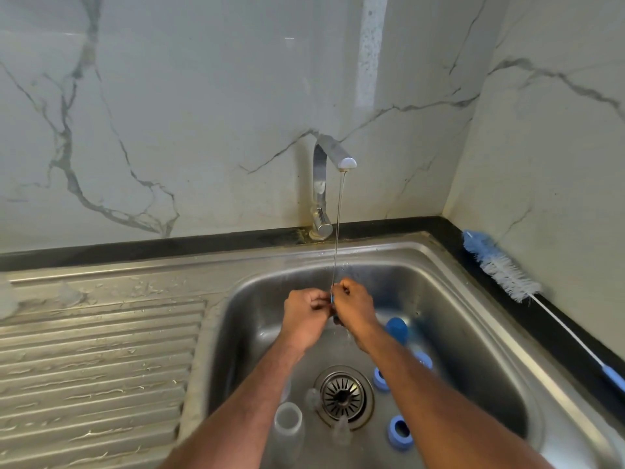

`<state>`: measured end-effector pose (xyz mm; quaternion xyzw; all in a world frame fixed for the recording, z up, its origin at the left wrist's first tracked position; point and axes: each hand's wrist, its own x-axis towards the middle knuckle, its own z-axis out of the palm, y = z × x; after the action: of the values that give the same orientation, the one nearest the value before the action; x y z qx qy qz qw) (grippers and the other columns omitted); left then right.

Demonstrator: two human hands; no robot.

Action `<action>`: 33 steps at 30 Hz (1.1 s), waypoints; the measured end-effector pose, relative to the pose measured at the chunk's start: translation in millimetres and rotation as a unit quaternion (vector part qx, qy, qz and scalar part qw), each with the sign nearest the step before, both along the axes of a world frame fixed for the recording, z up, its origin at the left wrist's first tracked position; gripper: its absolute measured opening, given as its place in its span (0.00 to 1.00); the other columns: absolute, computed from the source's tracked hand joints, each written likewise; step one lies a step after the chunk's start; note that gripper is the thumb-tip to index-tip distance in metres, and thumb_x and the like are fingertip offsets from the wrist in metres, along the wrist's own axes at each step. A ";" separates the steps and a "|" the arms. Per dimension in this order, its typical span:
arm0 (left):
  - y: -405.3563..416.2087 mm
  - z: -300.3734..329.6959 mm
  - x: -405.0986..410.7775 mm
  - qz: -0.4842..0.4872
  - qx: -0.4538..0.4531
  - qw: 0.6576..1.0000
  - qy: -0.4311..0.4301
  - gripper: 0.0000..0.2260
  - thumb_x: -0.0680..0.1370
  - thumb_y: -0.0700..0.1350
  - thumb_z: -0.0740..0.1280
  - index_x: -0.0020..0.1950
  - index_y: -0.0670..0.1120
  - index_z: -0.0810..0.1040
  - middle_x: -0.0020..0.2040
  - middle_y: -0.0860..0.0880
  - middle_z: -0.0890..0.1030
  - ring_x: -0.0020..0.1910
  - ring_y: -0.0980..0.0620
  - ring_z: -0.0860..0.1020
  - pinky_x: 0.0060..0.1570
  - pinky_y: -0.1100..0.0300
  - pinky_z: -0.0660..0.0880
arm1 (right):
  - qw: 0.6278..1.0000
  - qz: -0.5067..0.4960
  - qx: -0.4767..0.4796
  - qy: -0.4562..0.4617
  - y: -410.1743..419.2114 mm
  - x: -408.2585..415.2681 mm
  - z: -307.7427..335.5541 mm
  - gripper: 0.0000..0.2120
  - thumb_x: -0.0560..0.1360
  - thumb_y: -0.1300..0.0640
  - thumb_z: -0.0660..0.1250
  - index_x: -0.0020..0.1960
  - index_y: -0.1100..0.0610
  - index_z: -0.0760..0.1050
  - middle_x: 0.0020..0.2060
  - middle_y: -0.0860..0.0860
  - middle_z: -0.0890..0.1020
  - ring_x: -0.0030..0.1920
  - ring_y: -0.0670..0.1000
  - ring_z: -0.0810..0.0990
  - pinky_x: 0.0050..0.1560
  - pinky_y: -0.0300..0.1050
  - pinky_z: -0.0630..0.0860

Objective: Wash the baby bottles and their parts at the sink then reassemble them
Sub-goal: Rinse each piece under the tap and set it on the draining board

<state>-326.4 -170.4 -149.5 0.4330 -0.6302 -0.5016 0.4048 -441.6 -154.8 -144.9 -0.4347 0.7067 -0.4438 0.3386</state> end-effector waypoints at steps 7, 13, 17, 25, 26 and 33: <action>-1.5 2.6 0.3 0.042 0.161 0.973 0.158 0.06 0.79 0.34 0.69 0.48 0.43 0.83 0.44 0.43 0.85 0.43 0.46 0.83 0.45 0.54 0.81 | 0.955 0.080 0.043 -0.283 7.0 -19.7 10.6 0.09 0.82 0.56 0.66 0.59 0.58 0.80 0.47 0.55 0.81 0.36 0.48 0.74 0.34 0.40 0.72; 0.8 0.5 1.4 -0.025 0.147 0.967 0.205 0.13 0.80 0.37 0.68 0.64 0.44 0.80 0.54 0.44 0.86 0.52 0.44 0.85 0.53 0.51 0.82 | 0.963 -0.028 -0.039 -0.266 2.0 -8.2 12.9 0.09 0.78 0.55 0.71 0.54 0.60 0.79 0.46 0.55 0.83 0.36 0.47 0.78 0.30 0.38 0.73; 2.9 0.5 1.2 -0.047 0.052 0.984 0.163 0.16 0.75 0.33 0.72 0.62 0.42 0.82 0.52 0.45 0.86 0.53 0.46 0.85 0.55 0.50 0.82 | 0.972 -0.035 -0.043 -0.229 -1.0 -9.7 13.4 0.09 0.80 0.52 0.69 0.50 0.59 0.79 0.44 0.55 0.83 0.36 0.47 0.78 0.29 0.37 0.73; -3.4 -2.4 4.6 -0.011 0.090 0.980 0.180 0.13 0.79 0.33 0.69 0.63 0.38 0.81 0.48 0.39 0.86 0.45 0.44 0.84 0.54 0.48 0.82 | 0.950 0.101 -0.019 -0.295 3.1 -27.9 14.0 0.10 0.81 0.62 0.66 0.60 0.60 0.81 0.43 0.56 0.85 0.35 0.47 0.80 0.37 0.40 0.78; -3.4 -1.4 4.9 -0.009 0.081 0.981 0.175 0.12 0.78 0.33 0.69 0.62 0.39 0.81 0.47 0.39 0.86 0.44 0.45 0.83 0.51 0.50 0.83 | 0.952 0.104 -0.031 -0.286 3.5 -26.8 13.3 0.10 0.80 0.62 0.67 0.60 0.60 0.81 0.42 0.55 0.85 0.35 0.47 0.80 0.36 0.40 0.78; -4.7 -0.2 2.5 -0.017 -0.058 0.995 0.075 0.10 0.76 0.31 0.70 0.53 0.43 0.85 0.39 0.44 0.86 0.37 0.47 0.84 0.42 0.54 0.81 | 0.988 0.032 -0.069 -0.135 1.4 -9.0 10.6 0.14 0.78 0.50 0.72 0.52 0.62 0.79 0.39 0.56 0.82 0.32 0.48 0.79 0.30 0.41 0.73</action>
<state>-323.9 -175.1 -149.7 0.3594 -0.6336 -0.5017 0.4666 -450.7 -153.4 -134.4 -0.4159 0.6081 -0.5345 0.4142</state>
